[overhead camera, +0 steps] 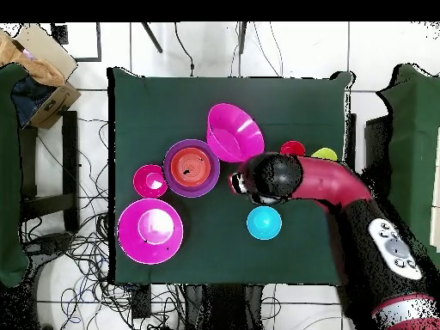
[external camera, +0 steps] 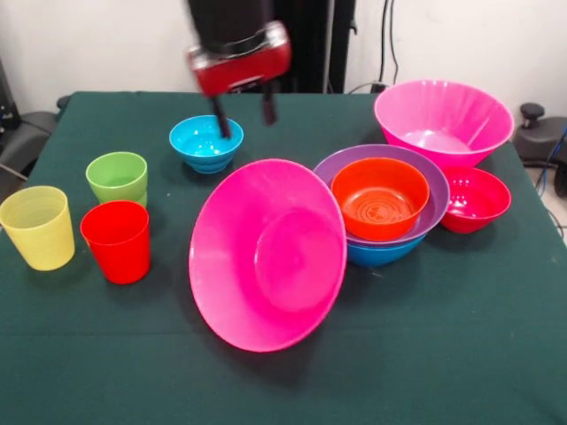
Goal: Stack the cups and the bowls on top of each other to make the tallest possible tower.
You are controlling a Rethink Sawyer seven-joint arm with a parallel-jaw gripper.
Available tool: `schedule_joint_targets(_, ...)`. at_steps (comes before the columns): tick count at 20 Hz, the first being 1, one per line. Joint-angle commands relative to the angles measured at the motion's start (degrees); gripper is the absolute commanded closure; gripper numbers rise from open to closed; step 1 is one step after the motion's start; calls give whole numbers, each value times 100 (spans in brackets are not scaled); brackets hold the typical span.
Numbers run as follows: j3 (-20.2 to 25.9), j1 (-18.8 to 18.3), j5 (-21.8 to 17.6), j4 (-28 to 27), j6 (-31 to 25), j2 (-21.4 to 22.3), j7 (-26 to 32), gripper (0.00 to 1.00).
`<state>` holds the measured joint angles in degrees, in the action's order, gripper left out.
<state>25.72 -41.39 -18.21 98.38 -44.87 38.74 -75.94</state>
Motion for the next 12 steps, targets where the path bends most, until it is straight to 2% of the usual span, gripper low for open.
schedule_joint_targets(1,889,-463,-520,-99,379,-854,1528,0)
schedule_joint_targets(5,1110,-603,-654,49,397,-822,1357,0)
schedule_joint_targets(12,1213,-553,-967,83,409,-798,1002,0)
